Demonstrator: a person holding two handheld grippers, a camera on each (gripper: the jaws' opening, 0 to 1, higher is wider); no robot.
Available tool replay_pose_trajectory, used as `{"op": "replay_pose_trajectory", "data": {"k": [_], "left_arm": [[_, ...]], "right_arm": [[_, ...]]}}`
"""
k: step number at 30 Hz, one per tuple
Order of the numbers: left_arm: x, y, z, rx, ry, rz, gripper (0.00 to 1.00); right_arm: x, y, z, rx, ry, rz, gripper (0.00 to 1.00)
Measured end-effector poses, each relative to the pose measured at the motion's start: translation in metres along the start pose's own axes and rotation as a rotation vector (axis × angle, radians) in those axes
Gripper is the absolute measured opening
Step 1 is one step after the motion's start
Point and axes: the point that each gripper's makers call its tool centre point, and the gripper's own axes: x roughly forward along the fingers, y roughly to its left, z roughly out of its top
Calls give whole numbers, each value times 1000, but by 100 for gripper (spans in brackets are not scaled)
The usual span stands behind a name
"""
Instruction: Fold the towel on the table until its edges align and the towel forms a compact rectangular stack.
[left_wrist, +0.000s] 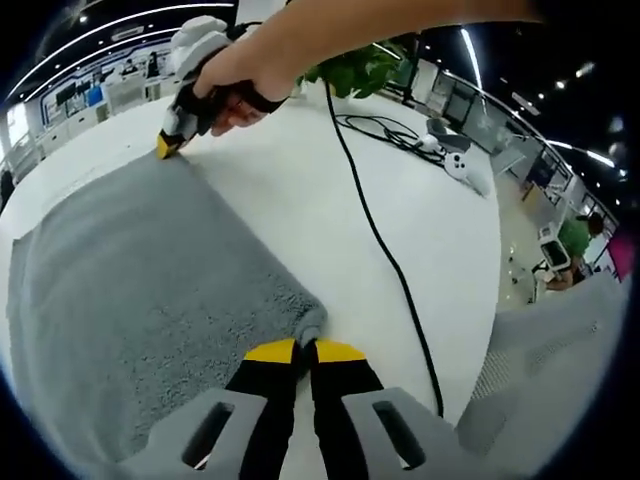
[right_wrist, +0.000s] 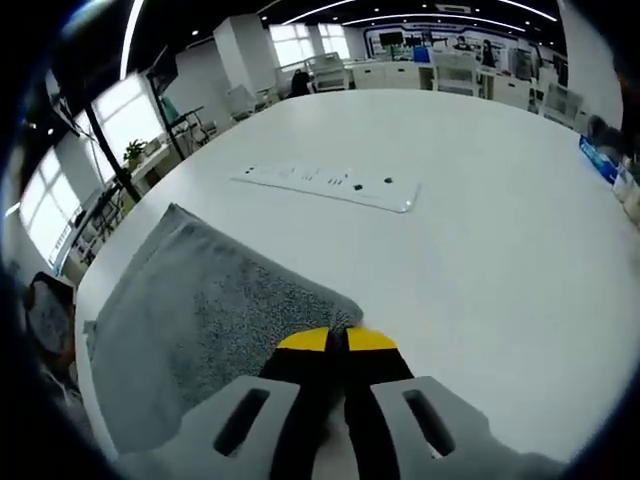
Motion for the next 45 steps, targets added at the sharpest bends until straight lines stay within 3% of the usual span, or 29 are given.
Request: {"op": "replay_pose_trajectory", "data": {"k": [8, 17, 30, 39, 45], "left_arm": [[-4, -18, -3, 9, -14, -14, 4], [-22, -25, 8, 9, -57, -13, 4], [-51, -16, 32, -41, -150, -17, 4], [-85, -5, 47, -66, -241, -8, 4], [-107, 5, 49, -94, -291, 0, 4]], "right_arm": [[-20, 2, -15, 45, 28, 3, 1], [-38, 8, -9, 44, 34, 7, 0], [-57, 24, 16, 8, 17, -11, 0], [-68, 33, 30, 25, -14, -48, 0], [-77, 46, 38, -33, -26, -91, 0]]}}
